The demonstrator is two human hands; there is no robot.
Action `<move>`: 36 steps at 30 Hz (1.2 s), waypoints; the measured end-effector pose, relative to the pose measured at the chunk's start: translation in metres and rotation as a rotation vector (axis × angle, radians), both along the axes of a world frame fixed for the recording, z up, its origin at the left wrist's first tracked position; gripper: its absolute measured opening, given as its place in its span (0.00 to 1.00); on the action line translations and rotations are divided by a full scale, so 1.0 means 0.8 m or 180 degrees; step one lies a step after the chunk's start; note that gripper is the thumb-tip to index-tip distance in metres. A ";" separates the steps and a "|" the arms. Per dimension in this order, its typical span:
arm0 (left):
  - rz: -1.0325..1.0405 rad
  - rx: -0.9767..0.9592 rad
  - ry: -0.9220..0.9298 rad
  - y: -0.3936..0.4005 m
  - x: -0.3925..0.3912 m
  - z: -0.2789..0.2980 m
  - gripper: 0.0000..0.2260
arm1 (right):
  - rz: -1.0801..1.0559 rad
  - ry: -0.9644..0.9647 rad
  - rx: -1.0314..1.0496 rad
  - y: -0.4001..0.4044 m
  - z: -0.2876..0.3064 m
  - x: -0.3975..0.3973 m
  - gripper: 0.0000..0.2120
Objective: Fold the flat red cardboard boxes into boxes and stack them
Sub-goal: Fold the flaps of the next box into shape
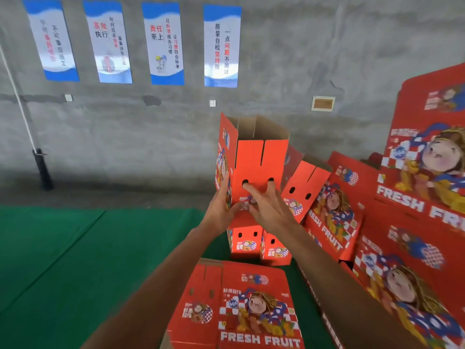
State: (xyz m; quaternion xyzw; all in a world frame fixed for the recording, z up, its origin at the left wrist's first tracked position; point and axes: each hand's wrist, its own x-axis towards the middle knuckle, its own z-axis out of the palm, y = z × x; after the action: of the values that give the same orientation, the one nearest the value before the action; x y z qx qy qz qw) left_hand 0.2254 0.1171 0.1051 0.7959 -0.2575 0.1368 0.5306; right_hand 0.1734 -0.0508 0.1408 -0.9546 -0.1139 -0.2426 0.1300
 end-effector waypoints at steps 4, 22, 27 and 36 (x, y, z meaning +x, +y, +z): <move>-0.0023 -0.0054 0.0162 -0.011 0.093 -0.014 0.43 | -0.0022 0.0077 0.0007 -0.010 -0.006 0.091 0.26; 0.0086 0.0136 0.0389 -0.057 0.332 -0.122 0.43 | -0.0065 0.0525 0.0050 -0.058 -0.122 0.337 0.26; 0.0171 0.0135 0.0343 -0.055 0.329 -0.140 0.44 | -0.0022 0.0496 0.0126 -0.051 -0.143 0.333 0.27; 0.0391 0.0067 0.0230 -0.053 0.333 -0.134 0.48 | 0.0045 0.0451 0.0276 -0.040 -0.139 0.316 0.29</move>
State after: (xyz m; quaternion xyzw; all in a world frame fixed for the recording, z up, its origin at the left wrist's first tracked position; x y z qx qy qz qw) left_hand 0.4915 0.0750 -0.0025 0.8201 -0.1903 0.1377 0.5218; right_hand 0.4264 -0.0832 0.0292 -0.9620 -0.1005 -0.1782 0.1806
